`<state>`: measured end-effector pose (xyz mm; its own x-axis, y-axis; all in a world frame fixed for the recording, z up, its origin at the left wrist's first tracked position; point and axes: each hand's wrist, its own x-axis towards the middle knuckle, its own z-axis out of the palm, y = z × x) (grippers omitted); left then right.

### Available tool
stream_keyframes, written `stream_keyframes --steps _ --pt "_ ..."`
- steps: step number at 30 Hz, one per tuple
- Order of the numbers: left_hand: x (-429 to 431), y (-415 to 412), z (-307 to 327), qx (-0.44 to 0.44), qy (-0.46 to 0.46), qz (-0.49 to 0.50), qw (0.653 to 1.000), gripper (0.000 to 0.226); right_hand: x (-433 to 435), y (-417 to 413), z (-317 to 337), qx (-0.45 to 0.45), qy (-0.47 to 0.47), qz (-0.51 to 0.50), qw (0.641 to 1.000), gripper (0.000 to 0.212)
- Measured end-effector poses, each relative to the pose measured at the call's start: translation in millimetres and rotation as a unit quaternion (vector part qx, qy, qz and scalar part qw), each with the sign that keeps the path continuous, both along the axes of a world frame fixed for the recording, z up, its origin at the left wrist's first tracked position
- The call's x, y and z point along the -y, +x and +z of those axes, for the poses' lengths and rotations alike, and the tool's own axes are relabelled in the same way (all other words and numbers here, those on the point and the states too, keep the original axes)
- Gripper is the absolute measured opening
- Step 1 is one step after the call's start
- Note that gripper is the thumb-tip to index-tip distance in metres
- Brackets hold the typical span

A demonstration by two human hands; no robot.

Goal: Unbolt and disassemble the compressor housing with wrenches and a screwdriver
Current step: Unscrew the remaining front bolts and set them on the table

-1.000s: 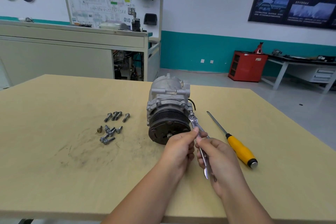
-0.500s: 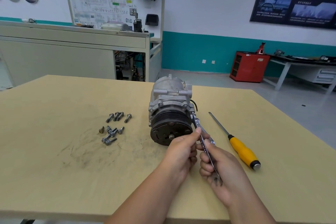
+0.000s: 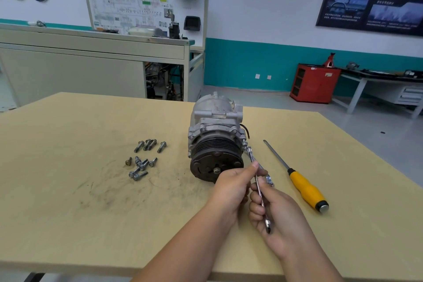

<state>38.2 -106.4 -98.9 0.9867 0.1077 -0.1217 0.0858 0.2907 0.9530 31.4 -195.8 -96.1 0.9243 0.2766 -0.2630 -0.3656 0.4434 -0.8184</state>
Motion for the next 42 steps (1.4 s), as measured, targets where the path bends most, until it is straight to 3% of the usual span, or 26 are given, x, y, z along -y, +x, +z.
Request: stream_keyframes --steps 4,17,23,29,32,35,42 --pt "-1.4 -0.8 -0.8 0.003 -0.011 0.005 1.000 0.034 -0.9 1.1 0.7 0.031 -0.050 -0.003 0.998 0.031" --pt "-2.8 -0.3 -1.3 0.022 -0.015 0.029 0.999 0.036 -2.6 3.3 7.3 0.057 -0.087 -0.004 0.995 0.032" --pt "-2.7 0.4 -3.9 0.037 0.043 0.051 0.997 0.038 -1.3 4.5 5.8 0.114 -0.145 -0.027 0.982 0.034" --pt "-3.6 1.9 -4.3 0.023 -0.033 0.068 0.997 0.030 -0.3 6.3 7.3 0.190 -0.238 -0.072 0.950 0.029" --pt "-0.4 2.9 -2.9 -0.001 -0.104 0.049 0.993 0.031 -1.7 5.5 7.9 0.112 -0.177 -0.019 0.978 0.031" --pt "-0.5 3.5 -0.7 -0.022 -0.119 0.030 0.992 0.029 -1.2 3.7 8.6 0.027 -0.070 0.042 0.996 0.029" --pt "-0.7 1.4 -4.7 -0.011 -0.083 0.001 0.997 0.033 3.3 1.3 1.0 0.025 -0.026 0.037 0.999 0.034"
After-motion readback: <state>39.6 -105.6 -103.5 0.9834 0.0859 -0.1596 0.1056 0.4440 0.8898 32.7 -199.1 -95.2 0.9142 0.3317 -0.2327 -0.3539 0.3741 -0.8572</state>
